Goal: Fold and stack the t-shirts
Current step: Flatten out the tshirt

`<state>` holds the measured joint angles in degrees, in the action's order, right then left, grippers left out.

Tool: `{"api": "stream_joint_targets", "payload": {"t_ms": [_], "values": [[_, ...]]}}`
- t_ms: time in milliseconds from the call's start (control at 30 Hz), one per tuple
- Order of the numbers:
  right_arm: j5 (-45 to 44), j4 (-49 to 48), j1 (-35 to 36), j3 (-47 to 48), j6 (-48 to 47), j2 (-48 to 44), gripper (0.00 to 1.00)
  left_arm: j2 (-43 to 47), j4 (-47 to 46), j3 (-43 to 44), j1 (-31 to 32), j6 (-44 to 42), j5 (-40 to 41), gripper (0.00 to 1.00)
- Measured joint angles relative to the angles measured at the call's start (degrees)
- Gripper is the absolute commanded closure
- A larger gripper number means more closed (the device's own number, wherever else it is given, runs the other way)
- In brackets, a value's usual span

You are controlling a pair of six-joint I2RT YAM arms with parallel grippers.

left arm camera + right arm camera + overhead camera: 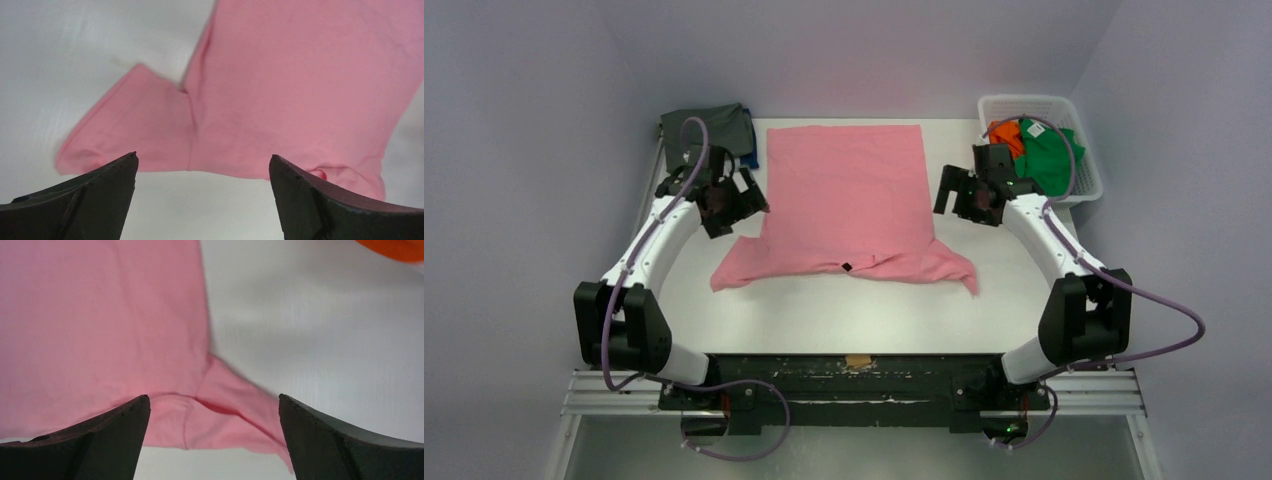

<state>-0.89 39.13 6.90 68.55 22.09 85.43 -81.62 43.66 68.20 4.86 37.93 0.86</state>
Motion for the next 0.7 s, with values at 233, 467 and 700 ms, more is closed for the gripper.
{"api": "stream_joint_targets", "payload": {"t_ms": [233, 467, 700], "values": [[6.71, -16.44, 7.56, 12.13, -0.81, 19.12, 0.01, -14.88, -7.32, 4.57, 8.33, -0.02, -15.15, 0.00], [11.28, -18.29, 7.80, 35.26, -1.99, 44.96, 0.01, -19.10, -8.81, -0.90, 8.76, 0.61, -22.18, 0.00], [12.41, -19.43, 8.39, 34.58, -2.97, 45.48, 0.01, -25.24, -8.41, 0.44, 6.97, 3.04, -25.51, 0.00]]}}
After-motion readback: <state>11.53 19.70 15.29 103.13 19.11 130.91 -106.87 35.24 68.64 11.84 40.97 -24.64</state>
